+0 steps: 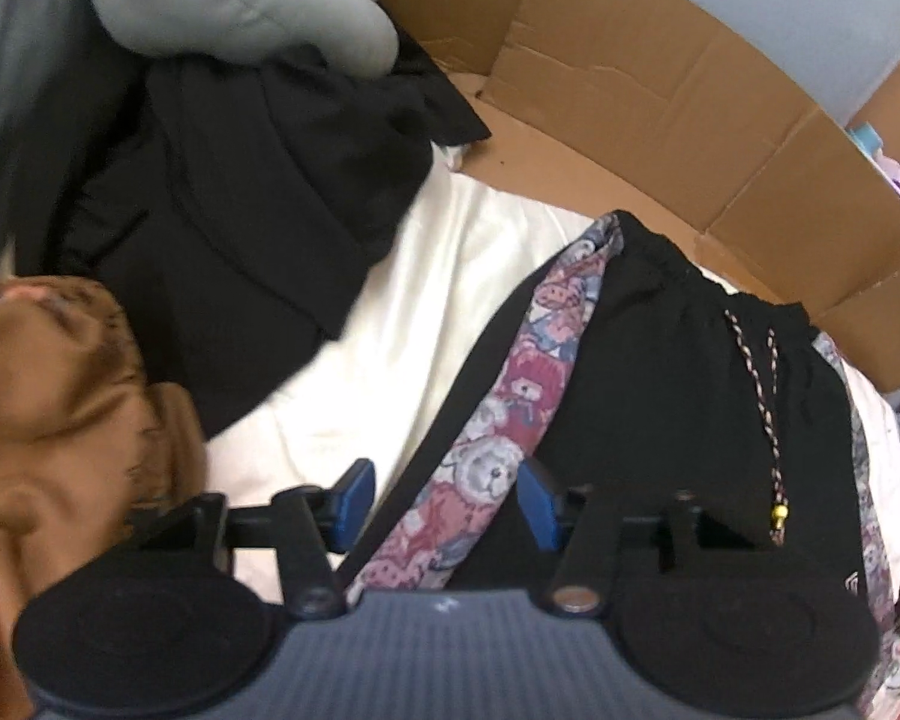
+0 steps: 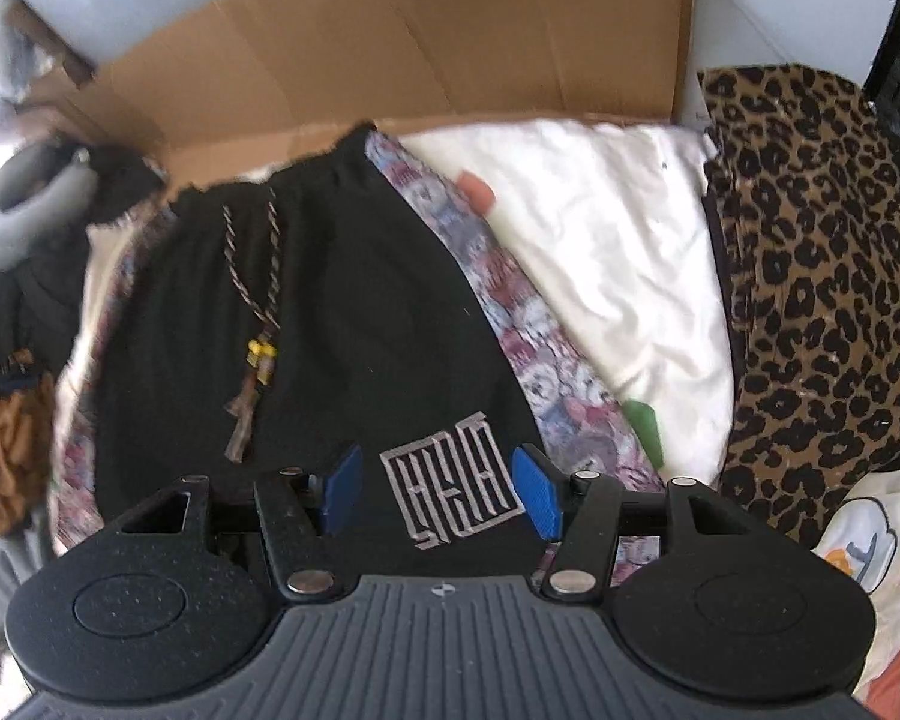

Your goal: Fold clothes

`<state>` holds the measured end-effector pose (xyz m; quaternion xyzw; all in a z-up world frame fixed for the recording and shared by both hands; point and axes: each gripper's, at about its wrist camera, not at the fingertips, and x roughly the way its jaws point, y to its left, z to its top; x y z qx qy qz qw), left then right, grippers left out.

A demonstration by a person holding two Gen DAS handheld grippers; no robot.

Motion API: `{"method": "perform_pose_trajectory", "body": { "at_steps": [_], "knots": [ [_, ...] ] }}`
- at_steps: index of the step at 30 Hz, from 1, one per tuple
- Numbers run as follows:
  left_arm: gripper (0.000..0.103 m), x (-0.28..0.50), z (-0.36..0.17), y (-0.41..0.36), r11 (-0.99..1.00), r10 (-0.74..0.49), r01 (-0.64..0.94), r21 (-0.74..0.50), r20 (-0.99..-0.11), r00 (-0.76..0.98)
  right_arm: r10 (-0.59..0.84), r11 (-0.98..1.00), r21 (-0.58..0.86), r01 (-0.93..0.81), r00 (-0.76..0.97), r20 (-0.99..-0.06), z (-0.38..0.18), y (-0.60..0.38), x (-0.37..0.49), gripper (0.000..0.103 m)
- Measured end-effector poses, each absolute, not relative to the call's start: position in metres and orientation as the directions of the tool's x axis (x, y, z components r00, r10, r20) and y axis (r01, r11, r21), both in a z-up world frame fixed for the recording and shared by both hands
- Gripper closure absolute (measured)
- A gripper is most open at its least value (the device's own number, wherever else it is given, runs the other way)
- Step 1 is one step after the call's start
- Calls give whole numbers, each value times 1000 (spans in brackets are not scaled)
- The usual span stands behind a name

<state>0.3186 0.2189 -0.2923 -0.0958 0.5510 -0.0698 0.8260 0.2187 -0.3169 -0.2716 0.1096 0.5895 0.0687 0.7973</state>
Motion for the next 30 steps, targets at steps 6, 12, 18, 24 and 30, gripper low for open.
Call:
{"method": "perform_pose_trajectory", "body": {
  "at_steps": [6,12,18,24,30],
  "knots": [
    [53,323,-318,217,966,-257,69,-250,-893,369,236,954,278,109,296,-926,-292,-343,220,41],
    [68,319,-328,229,961,-278,101,-259,-875,397,265,901,364,235,365,-892,-312,-371,213,41],
    [69,311,-329,241,938,-345,136,-318,-837,424,278,856,405,321,375,-885,-334,-386,206,41],
    [81,308,-340,237,942,-334,164,-291,-842,424,260,878,370,303,347,-901,-340,-383,205,41],
    [83,305,-352,239,937,-349,167,-306,-841,413,248,891,350,291,334,-909,-343,-381,204,41]
  ]
}}
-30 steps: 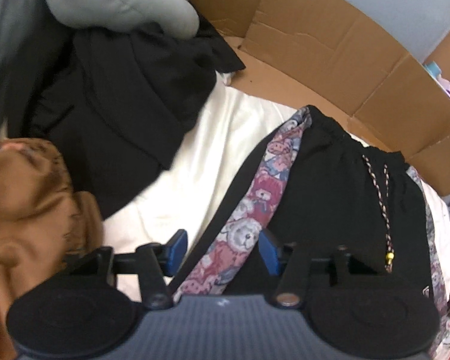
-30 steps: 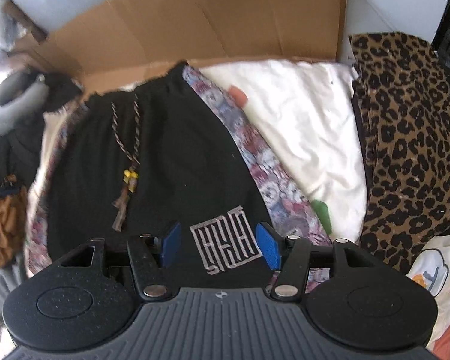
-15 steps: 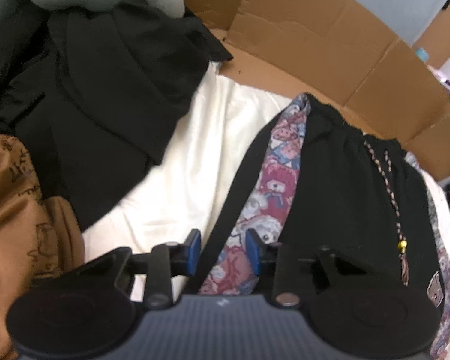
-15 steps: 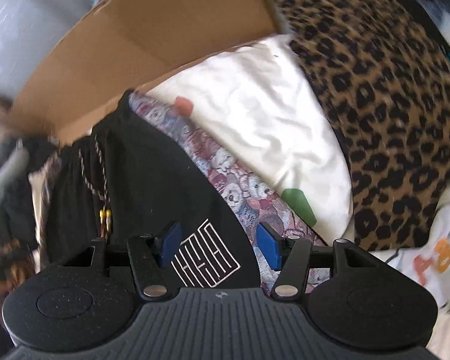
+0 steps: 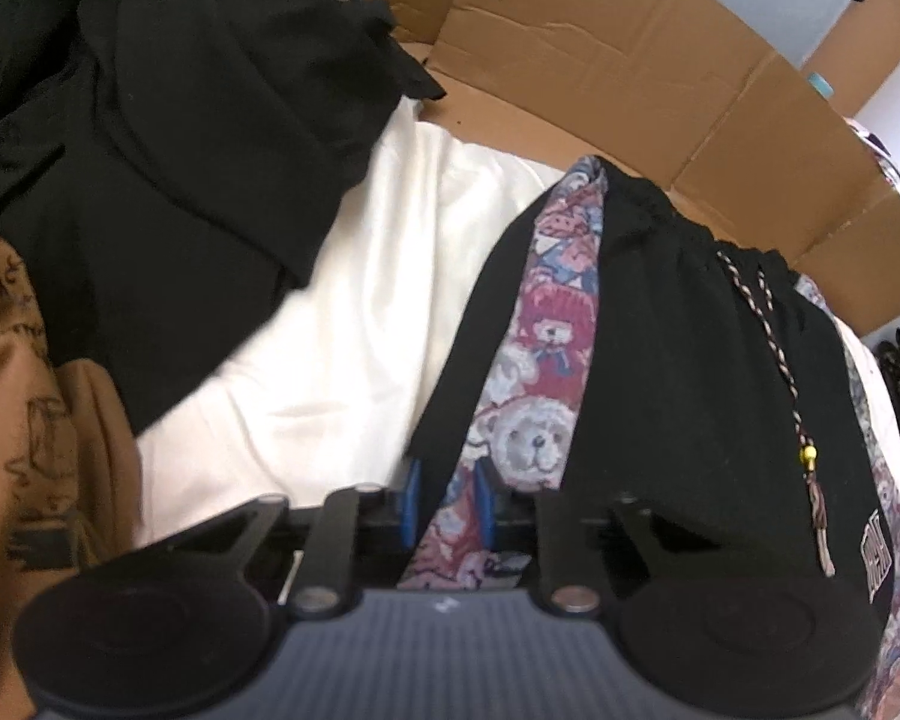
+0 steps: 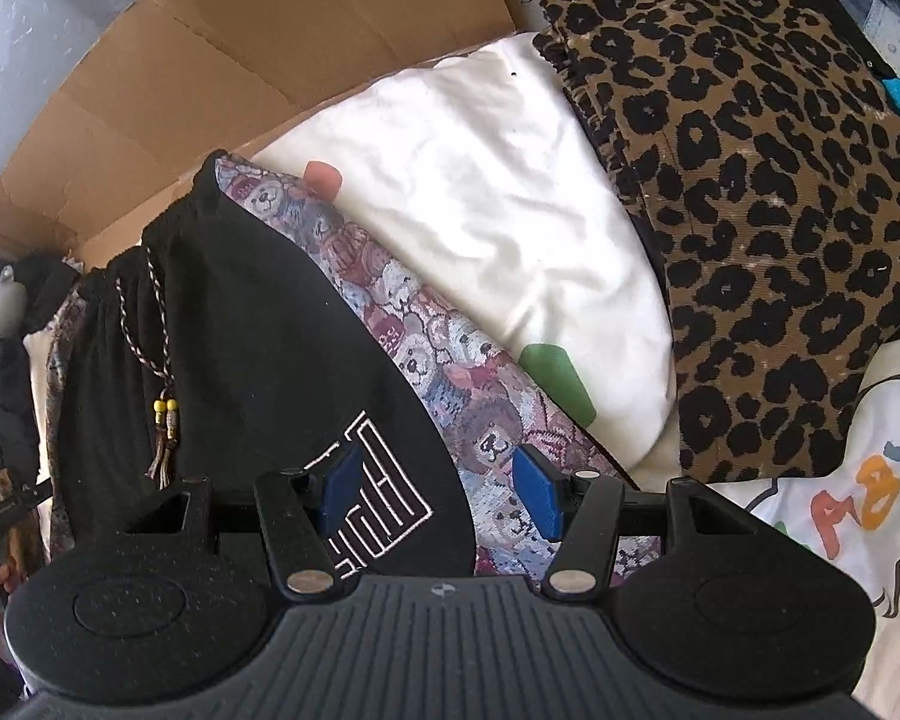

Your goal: Fold clothes

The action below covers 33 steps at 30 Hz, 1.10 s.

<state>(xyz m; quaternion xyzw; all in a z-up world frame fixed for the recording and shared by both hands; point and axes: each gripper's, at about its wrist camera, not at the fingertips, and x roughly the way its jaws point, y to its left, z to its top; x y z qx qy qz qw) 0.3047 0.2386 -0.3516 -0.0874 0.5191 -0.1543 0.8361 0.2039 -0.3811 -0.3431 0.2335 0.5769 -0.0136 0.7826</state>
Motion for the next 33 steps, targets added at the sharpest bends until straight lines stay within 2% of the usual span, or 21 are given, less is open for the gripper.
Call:
{"method": "perform_pose_trajectory", "body": {
  "at_steps": [7,20,25,33],
  "knots": [
    [83,303,-357,232,933,-353,225,-282,-844,405,244,903,334,270,316,-917,-347,-379,202,41],
    [82,309,-369,211,947,-264,280,-160,-884,387,238,914,314,257,287,-928,-355,-379,200,41],
    [98,310,-369,212,950,-246,278,-140,-886,394,245,917,315,246,278,-929,-359,-376,199,41],
    [101,303,-344,224,950,-256,277,-141,-860,441,250,920,315,232,271,-930,-362,-375,199,41]
  ]
}}
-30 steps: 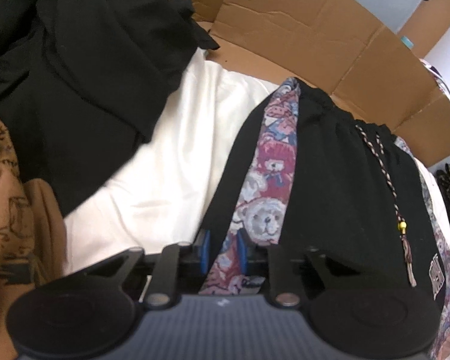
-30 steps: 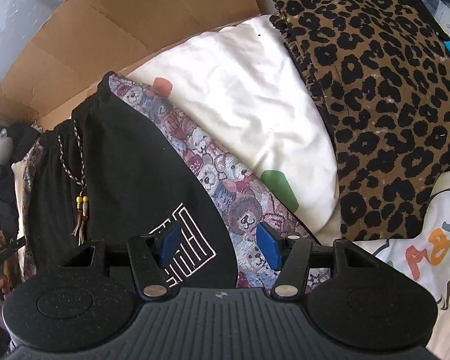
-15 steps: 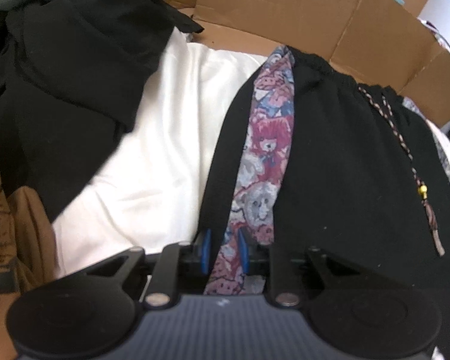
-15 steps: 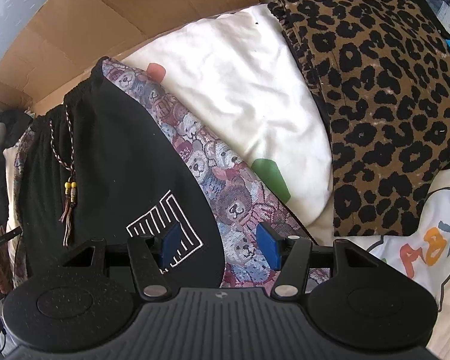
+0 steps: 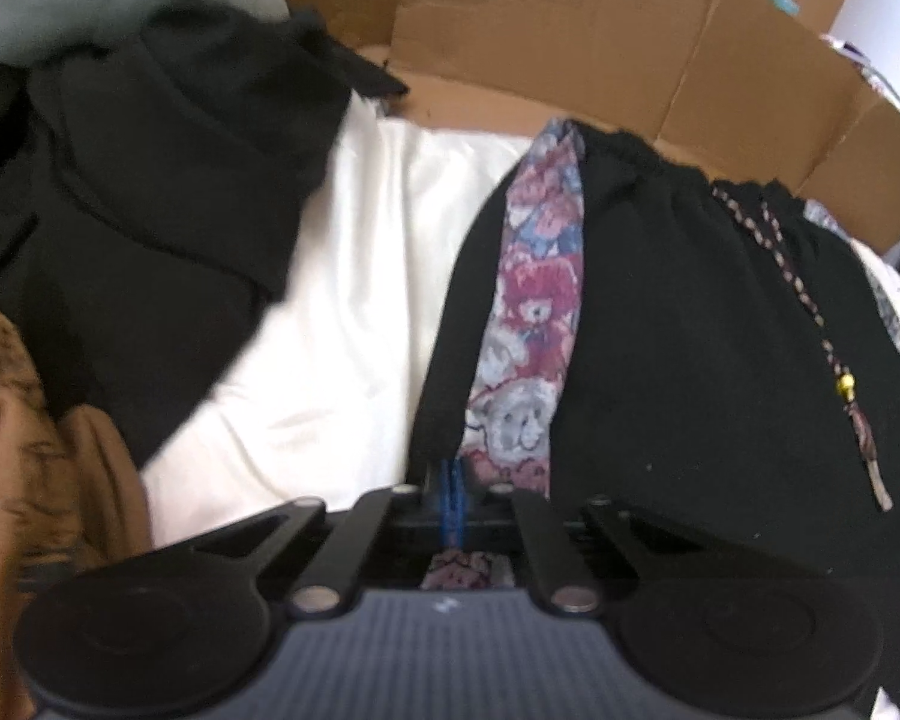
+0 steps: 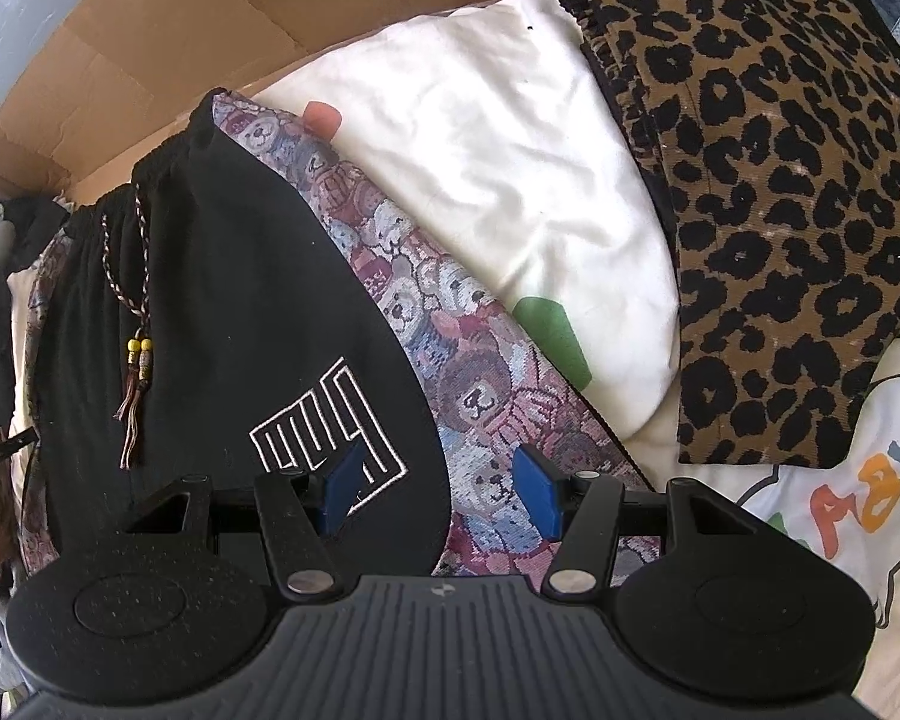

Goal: Fold clothes
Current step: 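Grasp the floral side panel with the left gripper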

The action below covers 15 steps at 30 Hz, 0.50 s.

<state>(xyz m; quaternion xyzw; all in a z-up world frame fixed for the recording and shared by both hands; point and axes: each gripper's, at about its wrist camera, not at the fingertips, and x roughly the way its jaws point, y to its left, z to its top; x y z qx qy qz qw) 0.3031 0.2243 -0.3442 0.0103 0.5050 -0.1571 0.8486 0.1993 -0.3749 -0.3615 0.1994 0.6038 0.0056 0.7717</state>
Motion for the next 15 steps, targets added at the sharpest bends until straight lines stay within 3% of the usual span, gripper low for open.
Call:
{"method": "perform_pose_trajectory", "body": {
  "at_steps": [8,15],
  "knots": [
    [101,313,-326,245,956,-229,271,-108,-854,468,241,924,306,229,271,-932,-363,-375,201,41],
    [101,321,-350,242,968,-185,235,-91,-890,416,230,930,297,217,285,-931,-366,-370,207,41]
  ]
}}
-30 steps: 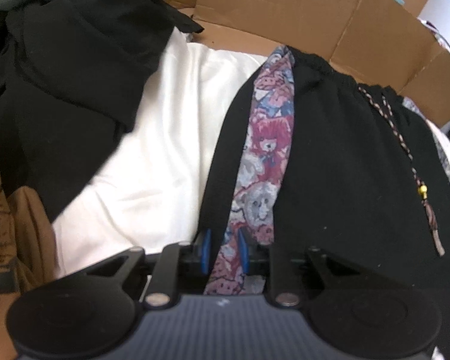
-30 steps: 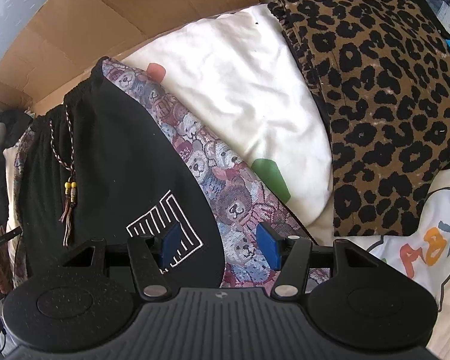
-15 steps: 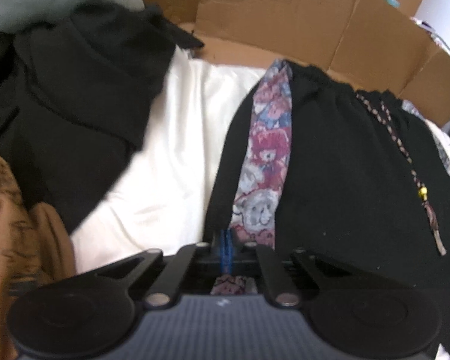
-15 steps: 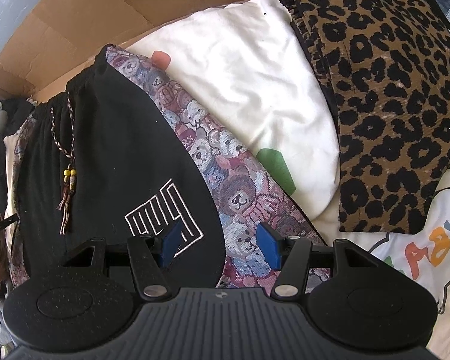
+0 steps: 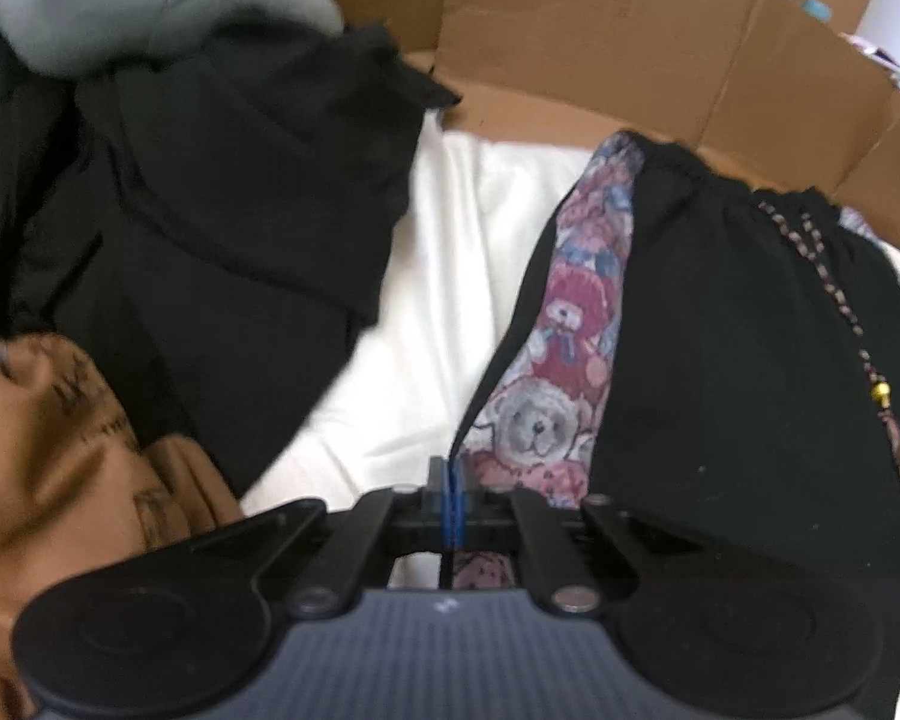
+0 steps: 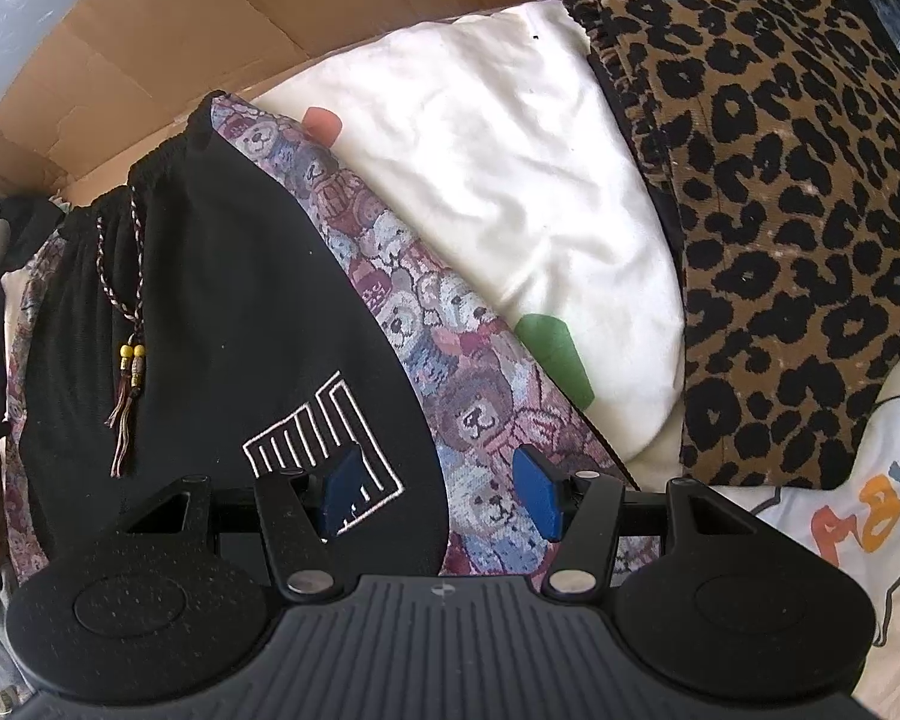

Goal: Fold clothes
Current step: 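Grasp the floral side panel with the left gripper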

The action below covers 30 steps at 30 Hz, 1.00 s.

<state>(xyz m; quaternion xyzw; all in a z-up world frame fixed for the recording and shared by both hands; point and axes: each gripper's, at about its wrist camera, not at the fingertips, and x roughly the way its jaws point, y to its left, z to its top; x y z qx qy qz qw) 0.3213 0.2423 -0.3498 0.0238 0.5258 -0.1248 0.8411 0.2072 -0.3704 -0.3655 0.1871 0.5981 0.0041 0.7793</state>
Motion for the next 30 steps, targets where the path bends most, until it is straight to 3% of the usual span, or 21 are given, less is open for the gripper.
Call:
{"method": "perform_pose_trajectory", "body": {
  "at_steps": [7,17,30],
  "knots": [
    [101,329,-356,235,974,-165,207,-90,-910,381,232,926,305,223,300,-925,-373,-372,209,41],
    [90,339,-309,225,962,-231,242,-130,-859,457,235,915,333,229,370,-899,-381,-371,207,41],
    [89,371,-329,180,951,-234,291,-104,-857,459,230,924,316,214,349,-908,-385,-372,202,41]
  ]
}}
